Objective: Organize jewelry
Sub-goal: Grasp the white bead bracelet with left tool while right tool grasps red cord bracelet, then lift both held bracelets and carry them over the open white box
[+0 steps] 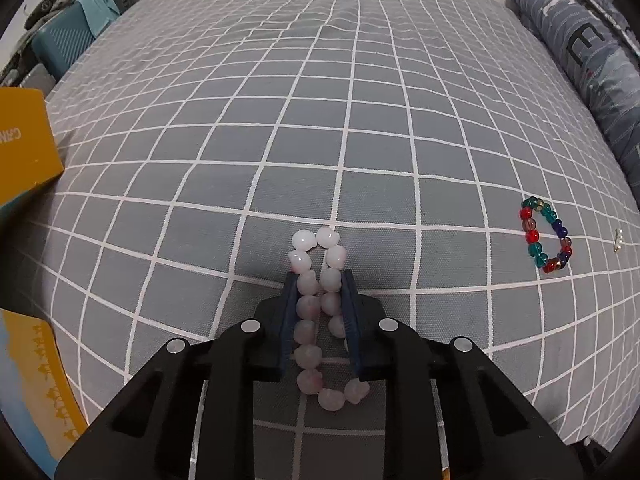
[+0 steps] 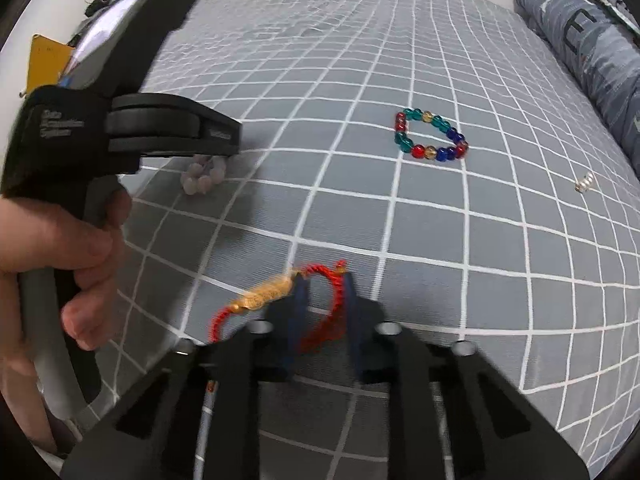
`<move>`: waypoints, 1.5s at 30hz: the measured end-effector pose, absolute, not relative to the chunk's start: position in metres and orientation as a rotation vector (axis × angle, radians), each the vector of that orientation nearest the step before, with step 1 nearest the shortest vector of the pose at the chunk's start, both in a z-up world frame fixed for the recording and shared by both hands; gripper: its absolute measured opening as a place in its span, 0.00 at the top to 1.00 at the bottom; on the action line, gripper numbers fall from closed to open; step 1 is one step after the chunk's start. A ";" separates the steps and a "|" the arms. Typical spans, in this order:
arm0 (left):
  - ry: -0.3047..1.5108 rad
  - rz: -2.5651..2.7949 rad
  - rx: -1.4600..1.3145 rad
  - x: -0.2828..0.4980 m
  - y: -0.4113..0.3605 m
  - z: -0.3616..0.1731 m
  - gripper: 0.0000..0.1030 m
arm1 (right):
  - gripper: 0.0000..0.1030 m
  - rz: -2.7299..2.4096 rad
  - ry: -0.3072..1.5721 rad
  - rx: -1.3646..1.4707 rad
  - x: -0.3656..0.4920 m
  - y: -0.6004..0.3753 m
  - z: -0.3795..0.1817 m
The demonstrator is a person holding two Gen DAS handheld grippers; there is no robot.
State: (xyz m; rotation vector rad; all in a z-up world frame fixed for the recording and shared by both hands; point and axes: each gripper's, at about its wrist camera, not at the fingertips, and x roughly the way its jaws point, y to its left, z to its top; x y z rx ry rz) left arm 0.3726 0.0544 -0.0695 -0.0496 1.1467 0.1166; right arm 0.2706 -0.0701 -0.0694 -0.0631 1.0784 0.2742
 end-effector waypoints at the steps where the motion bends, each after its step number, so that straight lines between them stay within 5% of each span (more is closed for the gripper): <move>1: 1.146 0.118 -0.048 0.371 0.054 -0.069 0.80 | 0.94 0.275 1.080 -0.051 0.271 -0.072 -0.070; 45: 1.043 0.106 -0.056 0.304 0.070 -0.008 0.81 | 0.96 0.184 0.942 -0.011 0.237 -0.098 -0.001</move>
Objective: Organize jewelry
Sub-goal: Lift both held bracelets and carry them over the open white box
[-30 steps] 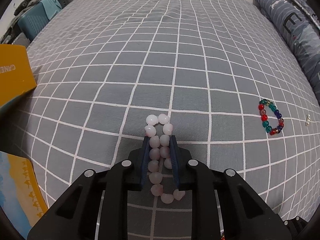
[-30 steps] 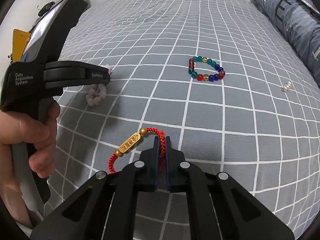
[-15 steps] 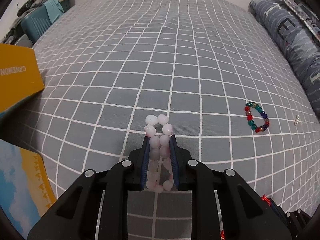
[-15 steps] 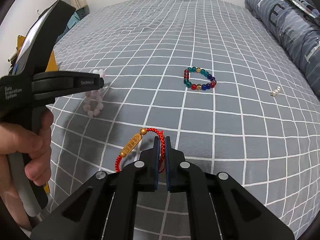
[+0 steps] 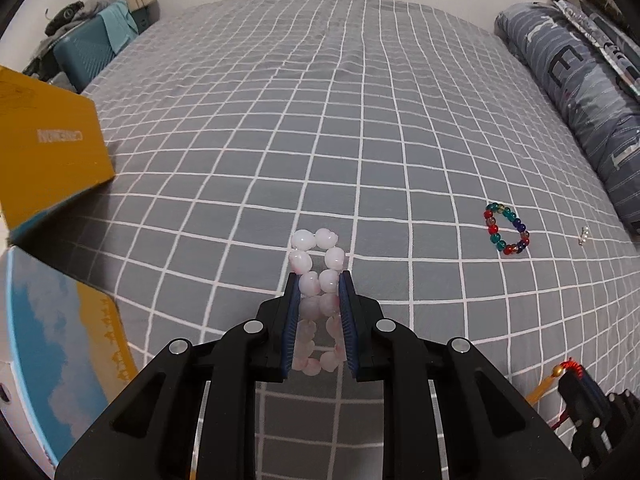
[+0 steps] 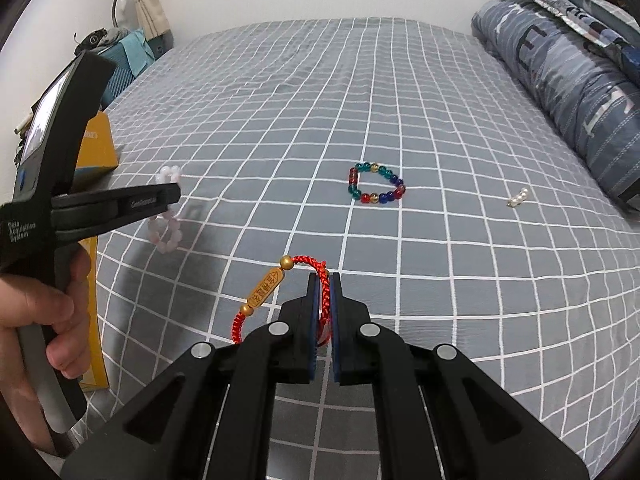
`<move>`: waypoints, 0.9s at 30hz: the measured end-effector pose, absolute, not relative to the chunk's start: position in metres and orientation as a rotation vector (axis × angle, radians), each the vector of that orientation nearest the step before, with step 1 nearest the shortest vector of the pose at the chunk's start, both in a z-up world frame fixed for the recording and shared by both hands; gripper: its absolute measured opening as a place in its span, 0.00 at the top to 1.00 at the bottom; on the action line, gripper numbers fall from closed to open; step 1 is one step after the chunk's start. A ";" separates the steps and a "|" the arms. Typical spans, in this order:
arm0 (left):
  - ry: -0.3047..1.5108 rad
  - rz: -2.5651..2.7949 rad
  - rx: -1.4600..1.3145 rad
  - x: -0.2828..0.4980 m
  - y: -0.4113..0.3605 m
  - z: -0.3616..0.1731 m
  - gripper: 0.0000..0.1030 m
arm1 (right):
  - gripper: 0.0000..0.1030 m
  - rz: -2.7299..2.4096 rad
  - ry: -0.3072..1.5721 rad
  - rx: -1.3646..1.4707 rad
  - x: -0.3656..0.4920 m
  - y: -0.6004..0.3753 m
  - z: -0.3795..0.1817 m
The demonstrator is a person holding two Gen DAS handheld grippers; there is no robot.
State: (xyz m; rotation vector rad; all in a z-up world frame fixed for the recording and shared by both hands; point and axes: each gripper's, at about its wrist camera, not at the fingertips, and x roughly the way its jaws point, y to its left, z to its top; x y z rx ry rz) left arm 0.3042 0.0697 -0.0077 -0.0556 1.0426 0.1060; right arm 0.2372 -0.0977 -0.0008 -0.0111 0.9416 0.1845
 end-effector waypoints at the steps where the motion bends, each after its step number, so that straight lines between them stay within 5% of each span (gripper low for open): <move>1: 1.037 0.105 -0.056 0.303 0.070 -0.005 0.81 | 0.96 0.180 0.933 -0.015 0.236 -0.098 0.001; 27: 0.865 0.058 -0.070 0.206 0.061 0.053 0.81 | 0.94 0.111 0.778 -0.031 0.193 -0.106 0.042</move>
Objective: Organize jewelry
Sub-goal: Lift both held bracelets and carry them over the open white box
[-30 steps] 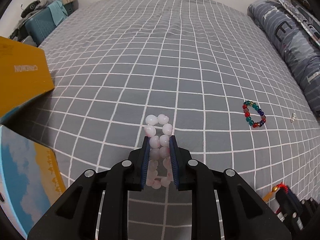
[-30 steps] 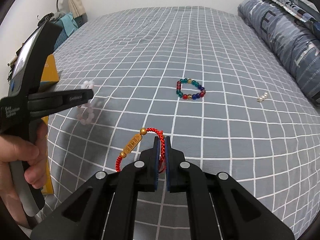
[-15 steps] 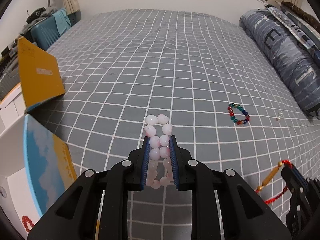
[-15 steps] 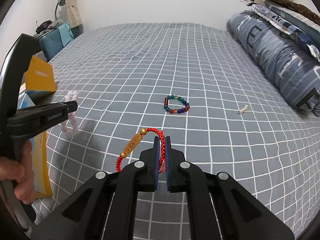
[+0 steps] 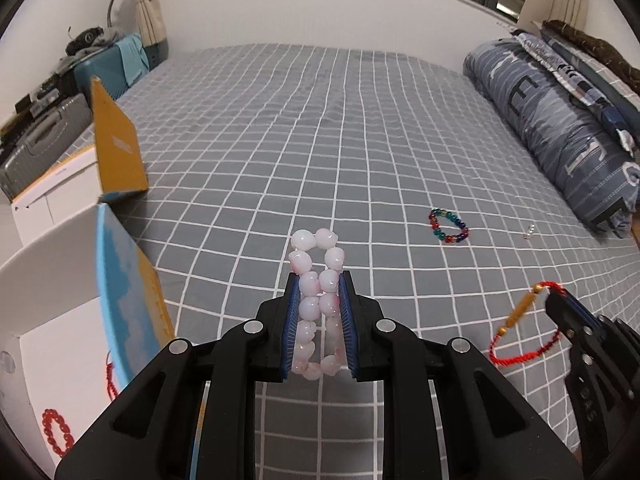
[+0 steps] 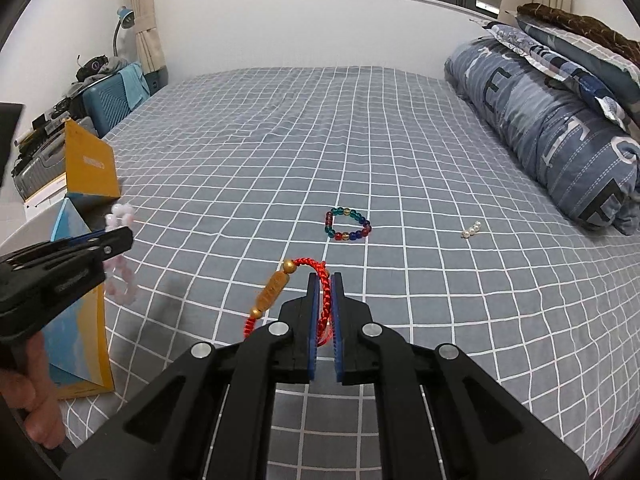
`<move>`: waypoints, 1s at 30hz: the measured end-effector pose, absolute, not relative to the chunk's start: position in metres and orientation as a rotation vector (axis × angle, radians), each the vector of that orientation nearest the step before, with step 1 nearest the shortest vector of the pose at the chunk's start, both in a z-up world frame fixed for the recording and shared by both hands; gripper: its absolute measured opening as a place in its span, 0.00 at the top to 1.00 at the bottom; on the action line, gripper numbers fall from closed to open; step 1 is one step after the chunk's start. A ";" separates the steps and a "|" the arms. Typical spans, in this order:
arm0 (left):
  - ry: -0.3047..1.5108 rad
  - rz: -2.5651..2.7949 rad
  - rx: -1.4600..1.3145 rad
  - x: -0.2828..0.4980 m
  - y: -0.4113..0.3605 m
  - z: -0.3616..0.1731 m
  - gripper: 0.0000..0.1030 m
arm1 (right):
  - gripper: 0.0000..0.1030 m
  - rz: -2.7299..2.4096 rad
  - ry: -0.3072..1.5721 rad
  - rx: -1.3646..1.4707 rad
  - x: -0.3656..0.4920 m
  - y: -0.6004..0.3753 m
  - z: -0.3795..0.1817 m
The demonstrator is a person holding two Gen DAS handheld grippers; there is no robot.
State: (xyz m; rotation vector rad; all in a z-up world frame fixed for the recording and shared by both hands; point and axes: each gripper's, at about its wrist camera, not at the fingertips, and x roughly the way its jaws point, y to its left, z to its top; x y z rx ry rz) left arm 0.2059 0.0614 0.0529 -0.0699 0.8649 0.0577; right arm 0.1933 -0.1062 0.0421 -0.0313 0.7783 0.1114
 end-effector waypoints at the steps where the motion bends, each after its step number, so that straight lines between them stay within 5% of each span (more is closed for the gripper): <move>1: 0.854 0.055 -0.072 0.200 0.061 0.057 0.81 | 0.94 0.112 0.776 -0.031 0.192 -0.107 0.043; 30: 0.747 0.158 -0.069 0.113 0.096 0.089 0.81 | 0.94 0.155 0.758 -0.032 0.182 -0.076 0.059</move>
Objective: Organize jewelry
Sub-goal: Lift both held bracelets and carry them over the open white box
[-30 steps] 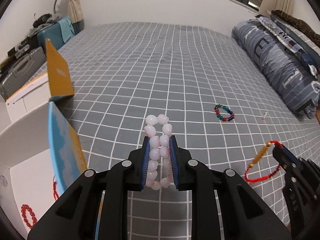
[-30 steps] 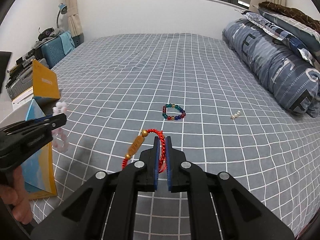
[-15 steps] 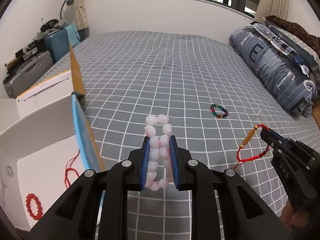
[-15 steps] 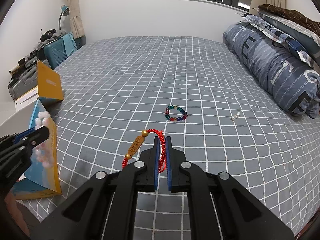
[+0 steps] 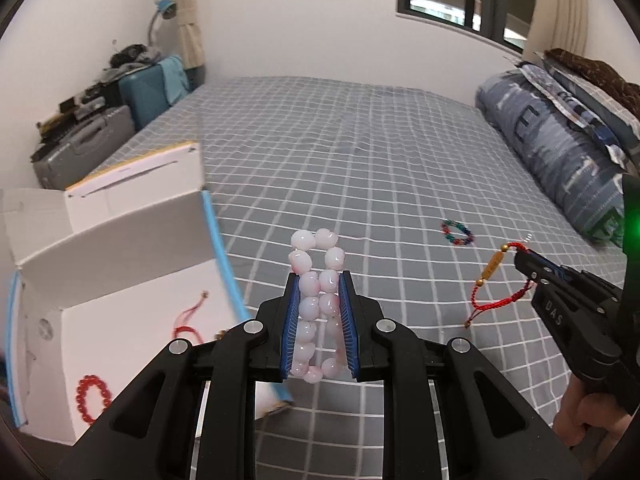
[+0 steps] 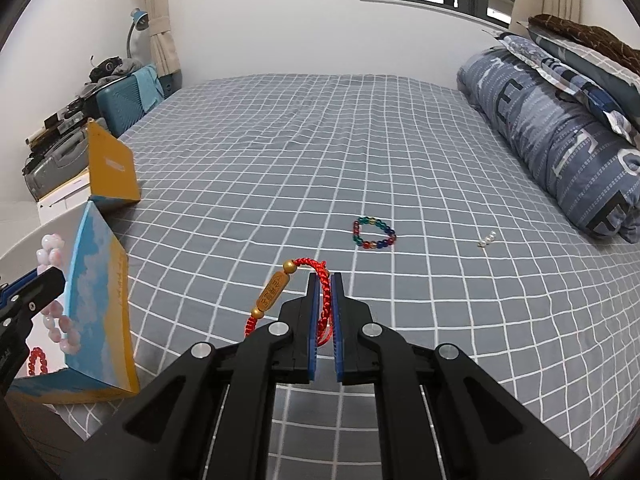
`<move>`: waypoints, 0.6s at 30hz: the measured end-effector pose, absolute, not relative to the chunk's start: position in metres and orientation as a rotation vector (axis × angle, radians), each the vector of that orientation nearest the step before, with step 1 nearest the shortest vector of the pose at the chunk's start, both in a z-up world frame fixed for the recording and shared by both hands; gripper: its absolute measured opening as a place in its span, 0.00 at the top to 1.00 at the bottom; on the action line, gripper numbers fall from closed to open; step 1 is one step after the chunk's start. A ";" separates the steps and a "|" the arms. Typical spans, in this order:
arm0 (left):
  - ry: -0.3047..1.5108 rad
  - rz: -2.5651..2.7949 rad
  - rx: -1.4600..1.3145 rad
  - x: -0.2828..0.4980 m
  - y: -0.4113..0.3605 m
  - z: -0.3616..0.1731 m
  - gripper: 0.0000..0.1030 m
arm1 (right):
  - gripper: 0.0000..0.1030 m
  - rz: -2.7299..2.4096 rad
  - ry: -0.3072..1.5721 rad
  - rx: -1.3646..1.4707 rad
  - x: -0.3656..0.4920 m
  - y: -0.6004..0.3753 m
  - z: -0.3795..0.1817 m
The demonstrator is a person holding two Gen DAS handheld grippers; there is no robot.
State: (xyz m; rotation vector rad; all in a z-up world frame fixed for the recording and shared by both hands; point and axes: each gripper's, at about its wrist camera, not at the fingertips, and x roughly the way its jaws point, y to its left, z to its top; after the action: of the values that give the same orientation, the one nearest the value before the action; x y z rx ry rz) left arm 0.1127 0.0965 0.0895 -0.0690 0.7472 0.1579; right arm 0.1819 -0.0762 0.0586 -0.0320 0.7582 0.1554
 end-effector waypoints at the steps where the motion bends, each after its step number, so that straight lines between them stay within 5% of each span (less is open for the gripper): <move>1: 0.743 0.177 -0.068 0.111 0.101 0.091 0.81 | 0.94 0.161 0.755 -0.032 0.182 -0.073 0.060; 18: 0.679 0.389 -0.130 0.067 0.194 0.117 0.81 | 0.94 0.326 0.659 -0.052 0.159 0.019 0.098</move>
State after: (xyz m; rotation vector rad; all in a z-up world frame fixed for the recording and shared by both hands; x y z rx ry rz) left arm 0.0670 0.1936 0.1175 -0.1302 0.6785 0.3889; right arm 0.1590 0.0185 0.0983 -0.0521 0.6593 0.3255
